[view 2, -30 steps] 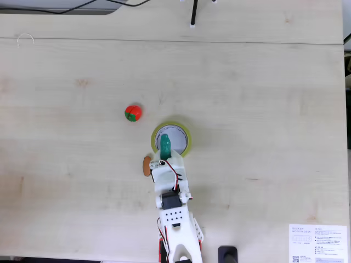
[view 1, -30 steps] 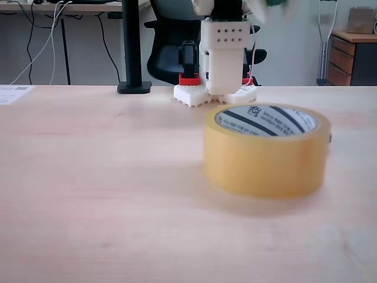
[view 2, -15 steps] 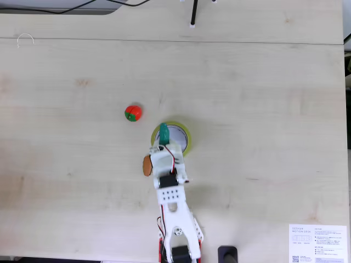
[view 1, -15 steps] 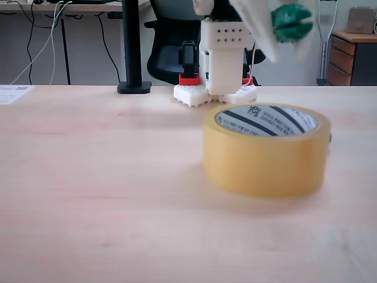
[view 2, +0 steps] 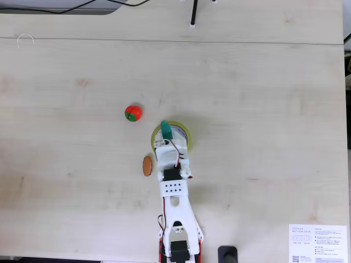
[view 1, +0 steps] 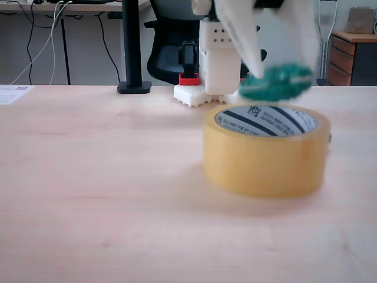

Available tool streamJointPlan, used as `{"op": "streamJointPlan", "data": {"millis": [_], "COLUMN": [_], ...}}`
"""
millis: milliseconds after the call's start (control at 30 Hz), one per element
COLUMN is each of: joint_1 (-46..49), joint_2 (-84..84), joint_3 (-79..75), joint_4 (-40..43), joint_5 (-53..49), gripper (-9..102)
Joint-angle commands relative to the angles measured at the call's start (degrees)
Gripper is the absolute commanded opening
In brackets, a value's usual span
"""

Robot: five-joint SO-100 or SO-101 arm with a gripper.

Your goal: Grasp a cucumber and put it in the hole.

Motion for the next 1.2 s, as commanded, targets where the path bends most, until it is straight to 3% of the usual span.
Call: {"op": "streamJointPlan", "data": {"millis": [0, 100, 567, 833, 1033, 1167], "joint_1": [1.8, 2.2, 2.5, 7.7, 10.8, 11.0], "joint_2": [2.4, 4.6, 15.7, 26.4, 42.0, 55.8], "joint_3": [-0.7, -0.3, 5.2, 10.2, 23.4, 30.5], "joint_4": [-3.2, -3.2, -2.5, 0.0, 0.2, 8.4], "joint_5": [0.4, 0.4, 0.4, 0.4, 0.0, 0.3], "gripper": [51, 61, 61, 56, 45, 35]}}
